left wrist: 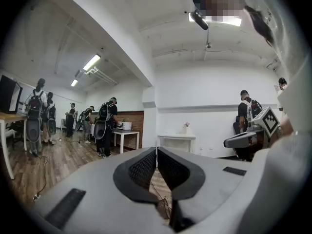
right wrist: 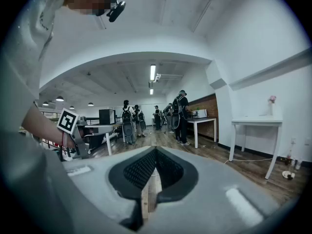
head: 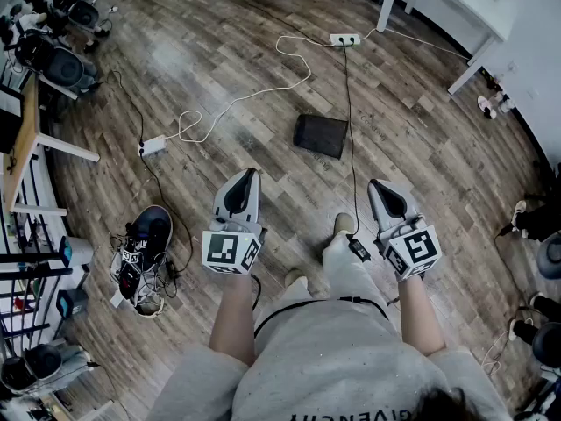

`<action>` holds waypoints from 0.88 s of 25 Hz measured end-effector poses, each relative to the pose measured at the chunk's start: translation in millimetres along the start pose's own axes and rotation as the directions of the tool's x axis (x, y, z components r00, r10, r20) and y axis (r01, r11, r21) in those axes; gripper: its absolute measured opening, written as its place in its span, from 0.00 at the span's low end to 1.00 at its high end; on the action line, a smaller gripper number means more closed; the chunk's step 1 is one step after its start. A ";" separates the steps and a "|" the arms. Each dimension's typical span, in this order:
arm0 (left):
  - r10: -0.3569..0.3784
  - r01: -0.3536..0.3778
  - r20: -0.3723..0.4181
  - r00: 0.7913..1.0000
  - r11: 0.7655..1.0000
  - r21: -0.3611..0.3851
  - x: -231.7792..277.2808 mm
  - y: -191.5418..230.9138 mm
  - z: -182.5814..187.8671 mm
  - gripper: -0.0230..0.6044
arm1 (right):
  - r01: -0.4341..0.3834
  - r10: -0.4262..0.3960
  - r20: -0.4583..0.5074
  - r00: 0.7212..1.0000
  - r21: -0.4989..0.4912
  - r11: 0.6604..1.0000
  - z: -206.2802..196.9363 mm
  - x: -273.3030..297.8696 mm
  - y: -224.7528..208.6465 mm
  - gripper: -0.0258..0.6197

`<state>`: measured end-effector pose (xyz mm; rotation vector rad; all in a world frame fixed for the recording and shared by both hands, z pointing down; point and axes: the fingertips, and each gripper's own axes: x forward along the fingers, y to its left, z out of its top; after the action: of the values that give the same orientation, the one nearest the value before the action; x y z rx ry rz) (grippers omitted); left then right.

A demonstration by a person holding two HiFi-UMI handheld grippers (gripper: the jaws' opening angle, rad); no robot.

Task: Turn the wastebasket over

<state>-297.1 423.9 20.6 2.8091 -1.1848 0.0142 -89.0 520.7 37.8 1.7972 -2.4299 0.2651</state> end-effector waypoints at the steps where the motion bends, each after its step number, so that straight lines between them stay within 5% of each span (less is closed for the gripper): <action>1: 0.000 0.000 -0.002 1.000 1.000 -0.002 9.4 -0.4 -1.7 0.05 | -0.003 0.003 -0.001 1.000 0.000 1.000 -0.9 4.6 -7.7 0.04; 22: 0.098 -0.099 -0.026 0.995 0.994 -0.047 183.4 -9.5 -24.1 0.05 | -0.141 0.147 -0.108 0.983 0.067 0.988 -35.9 93.0 -168.0 0.05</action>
<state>-161.5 301.7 52.1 2.6986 -1.2993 0.0252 43.5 393.0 103.3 1.5826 -2.4997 0.4431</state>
